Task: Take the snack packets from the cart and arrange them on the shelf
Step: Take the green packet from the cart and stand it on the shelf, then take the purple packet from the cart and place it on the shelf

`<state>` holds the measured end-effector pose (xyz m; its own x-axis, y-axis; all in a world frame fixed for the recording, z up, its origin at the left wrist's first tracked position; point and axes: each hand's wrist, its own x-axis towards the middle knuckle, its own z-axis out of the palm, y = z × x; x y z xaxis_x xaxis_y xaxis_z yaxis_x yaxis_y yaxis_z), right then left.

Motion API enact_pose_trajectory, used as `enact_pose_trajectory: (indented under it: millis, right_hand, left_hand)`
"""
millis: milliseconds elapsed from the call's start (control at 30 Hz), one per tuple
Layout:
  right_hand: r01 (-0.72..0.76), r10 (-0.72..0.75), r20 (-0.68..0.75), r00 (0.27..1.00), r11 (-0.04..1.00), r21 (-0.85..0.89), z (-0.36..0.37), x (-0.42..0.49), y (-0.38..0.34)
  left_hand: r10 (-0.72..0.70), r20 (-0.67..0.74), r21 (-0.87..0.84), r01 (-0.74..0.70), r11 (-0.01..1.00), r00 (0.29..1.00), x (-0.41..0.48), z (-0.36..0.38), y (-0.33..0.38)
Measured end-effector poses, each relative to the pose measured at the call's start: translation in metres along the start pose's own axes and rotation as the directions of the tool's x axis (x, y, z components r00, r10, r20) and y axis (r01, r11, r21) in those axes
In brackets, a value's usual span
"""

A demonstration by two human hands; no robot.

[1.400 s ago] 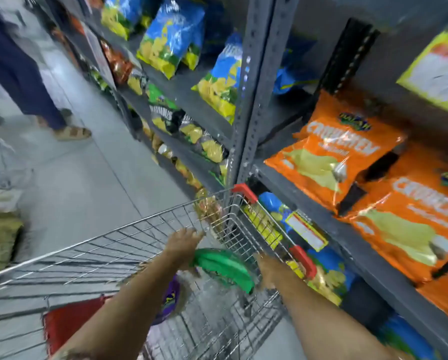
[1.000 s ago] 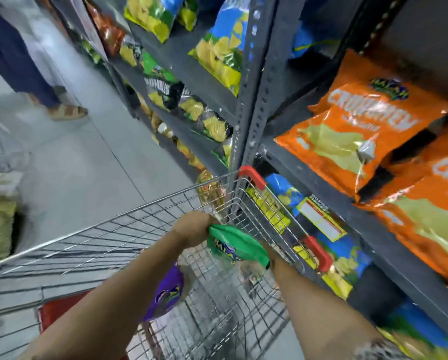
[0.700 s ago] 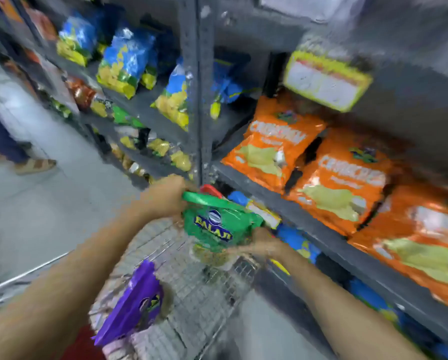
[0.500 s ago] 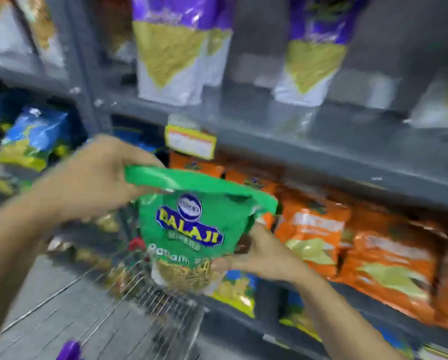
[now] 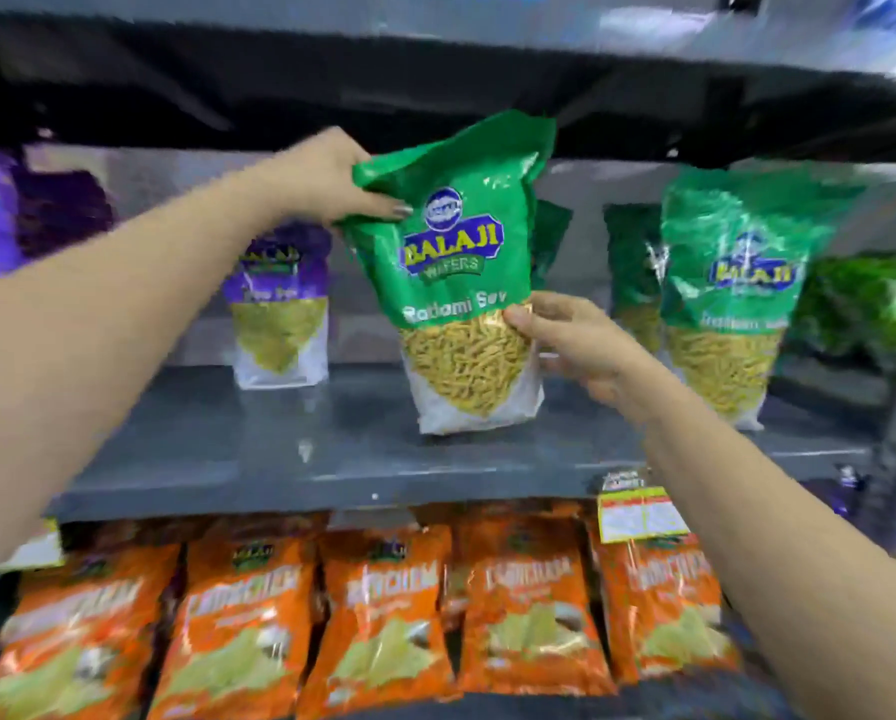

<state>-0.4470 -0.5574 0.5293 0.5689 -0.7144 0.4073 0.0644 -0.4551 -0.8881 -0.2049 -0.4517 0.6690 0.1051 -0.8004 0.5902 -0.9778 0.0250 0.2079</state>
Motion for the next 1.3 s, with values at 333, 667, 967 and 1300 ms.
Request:
enact_pose_trajectory:
  millis: [333,667,967,1300]
  right_hand:
    - [-0.137,0.141,-0.134,0.981,0.99,0.04,-0.045,0.055,0.081]
    - [-0.1,0.044,-0.21,0.977,0.959,-0.265,-0.047,0.048,0.084]
    - [0.708,-0.842,-0.238,0.483,0.536,-0.459,0.072,0.0,0.04]
    - [0.906,-0.697,0.675,0.239,0.41,0.103,0.434,-0.128,0.12]
  left_hand:
    - [-0.175,0.245,-0.091,0.203,0.975,0.953,0.104,0.098,0.046]
    - [-0.129,0.024,-0.225,0.131,0.966,0.991,0.088,0.091,0.044]
    - [-0.031,-0.469,-0.142,-0.041,0.989,0.883,-0.109,0.074,-0.046]
    - [-0.916,-0.082,-0.241,0.884,0.4,0.392,-0.573,0.135,-0.121]
